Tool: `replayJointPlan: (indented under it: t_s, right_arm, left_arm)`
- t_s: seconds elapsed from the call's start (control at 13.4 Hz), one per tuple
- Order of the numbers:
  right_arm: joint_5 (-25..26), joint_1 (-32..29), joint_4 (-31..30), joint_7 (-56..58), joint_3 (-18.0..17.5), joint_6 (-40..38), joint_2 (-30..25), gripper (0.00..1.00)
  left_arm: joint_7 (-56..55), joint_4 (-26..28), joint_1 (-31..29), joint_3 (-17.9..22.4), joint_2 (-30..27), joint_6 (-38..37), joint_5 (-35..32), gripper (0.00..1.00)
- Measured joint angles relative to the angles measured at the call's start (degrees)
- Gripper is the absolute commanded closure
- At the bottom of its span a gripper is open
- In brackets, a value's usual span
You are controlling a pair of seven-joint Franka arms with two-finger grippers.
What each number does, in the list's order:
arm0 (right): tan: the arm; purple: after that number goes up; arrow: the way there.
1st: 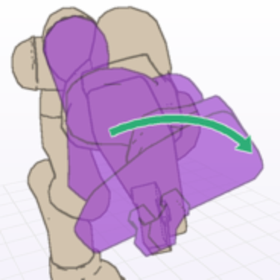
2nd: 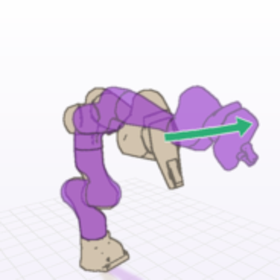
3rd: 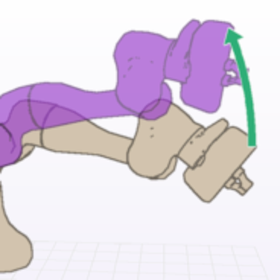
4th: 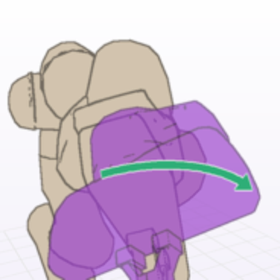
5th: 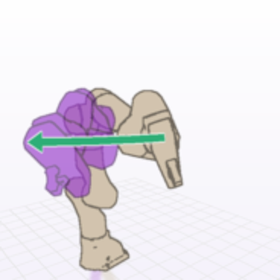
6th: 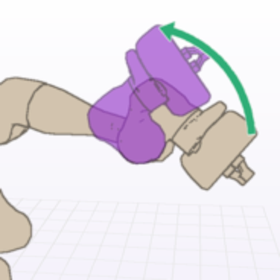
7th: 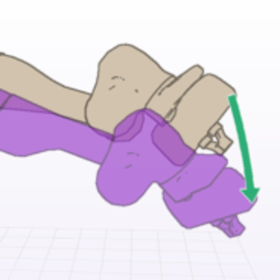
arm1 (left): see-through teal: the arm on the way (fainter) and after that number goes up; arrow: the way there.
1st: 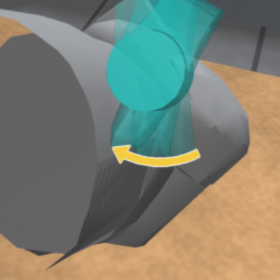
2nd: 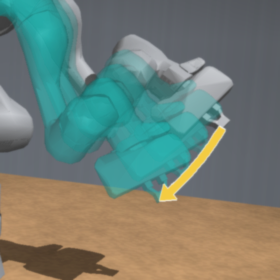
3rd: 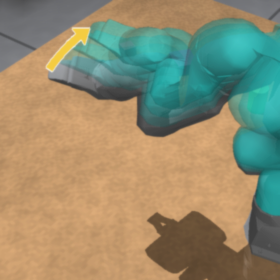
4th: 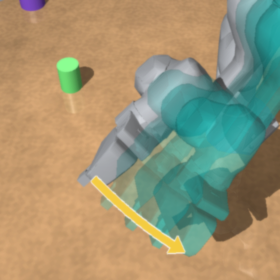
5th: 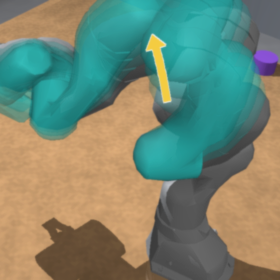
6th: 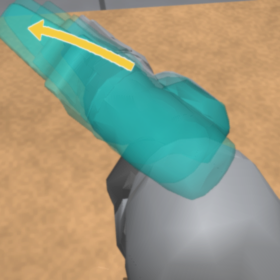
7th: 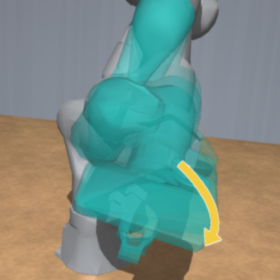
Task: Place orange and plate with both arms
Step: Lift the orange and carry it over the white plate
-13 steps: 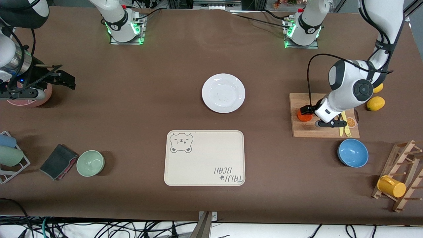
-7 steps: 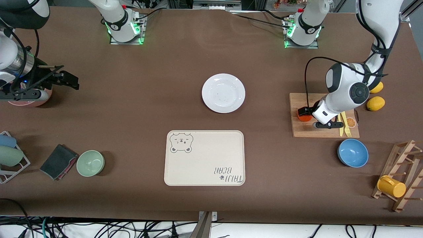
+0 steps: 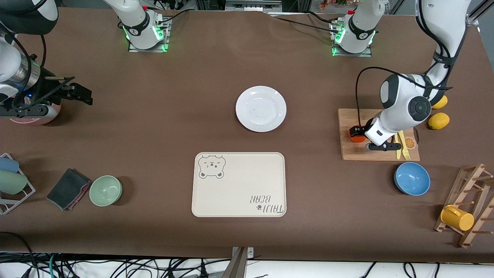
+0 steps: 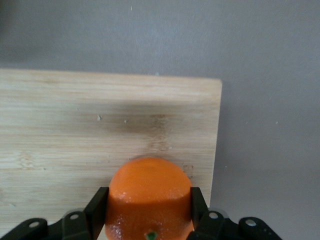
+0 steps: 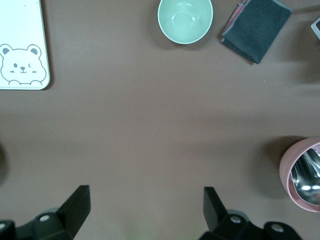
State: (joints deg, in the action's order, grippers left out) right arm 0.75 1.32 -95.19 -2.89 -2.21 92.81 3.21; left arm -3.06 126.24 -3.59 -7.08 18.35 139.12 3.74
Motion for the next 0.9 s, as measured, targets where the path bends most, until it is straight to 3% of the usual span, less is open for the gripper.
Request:
replayJointPlan:
  t_s: [0.45, 0.9]
  right_arm:
    - [-0.03, -0.03, 0.00, 0.00, 0.05, 0.00, 0.01, 0.00]
    - [-0.06, -0.24, 0.00, 0.00, 0.31, 0.01, 0.06, 0.00]
  left_arm:
    - [-0.71, -0.57, 7.09, -1.05, -6.76, -1.38, 10.79, 1.00]
    - [-16.80, -3.13, 19.50, -3.80, -6.06, -1.26, 13.18, 0.98]
